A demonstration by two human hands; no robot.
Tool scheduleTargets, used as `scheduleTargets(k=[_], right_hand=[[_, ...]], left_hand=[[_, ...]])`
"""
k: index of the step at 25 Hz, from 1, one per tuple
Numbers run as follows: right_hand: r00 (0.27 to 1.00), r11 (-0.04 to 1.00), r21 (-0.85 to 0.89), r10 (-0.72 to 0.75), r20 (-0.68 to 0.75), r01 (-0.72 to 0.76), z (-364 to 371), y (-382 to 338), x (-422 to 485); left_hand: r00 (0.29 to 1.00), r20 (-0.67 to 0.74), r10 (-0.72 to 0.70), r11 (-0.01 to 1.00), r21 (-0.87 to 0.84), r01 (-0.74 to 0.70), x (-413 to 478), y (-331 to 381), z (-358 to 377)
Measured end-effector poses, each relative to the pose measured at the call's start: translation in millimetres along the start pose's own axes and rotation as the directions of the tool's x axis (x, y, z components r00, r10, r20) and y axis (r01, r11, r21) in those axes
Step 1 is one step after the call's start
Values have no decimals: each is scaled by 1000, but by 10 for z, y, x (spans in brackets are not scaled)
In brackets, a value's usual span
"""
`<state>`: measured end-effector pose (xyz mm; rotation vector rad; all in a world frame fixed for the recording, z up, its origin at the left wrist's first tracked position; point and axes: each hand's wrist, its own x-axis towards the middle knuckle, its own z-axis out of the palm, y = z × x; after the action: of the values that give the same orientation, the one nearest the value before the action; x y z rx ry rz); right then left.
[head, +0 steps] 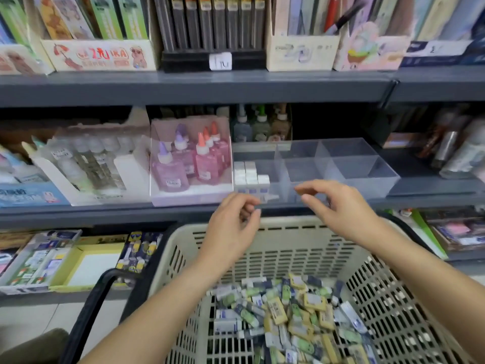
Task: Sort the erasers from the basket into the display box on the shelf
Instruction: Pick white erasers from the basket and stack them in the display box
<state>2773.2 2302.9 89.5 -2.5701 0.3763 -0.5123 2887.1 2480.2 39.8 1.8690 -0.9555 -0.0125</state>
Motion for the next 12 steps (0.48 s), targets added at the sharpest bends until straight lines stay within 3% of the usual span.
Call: scheduleTargets(k=[3,6,8,12], right_hand=[[966,996,-20,92,243,-90,-92,184,-593],[783,969,-234,204,588,-77,-107,421,-1019],[728,959,-259,257,635,-113,-130,547,-1158],[777,935,-201,355,520,-292,-208,771,-1201]], left_hand=[[924,381,14,995,83,-49,-337,148,274],[743,669,-16,980,159,-121,-595,160,705],[640,767,-56,978,172,-121,-718,154,1068],[533,836,-129,967,225,-119,-837,114,1867]])
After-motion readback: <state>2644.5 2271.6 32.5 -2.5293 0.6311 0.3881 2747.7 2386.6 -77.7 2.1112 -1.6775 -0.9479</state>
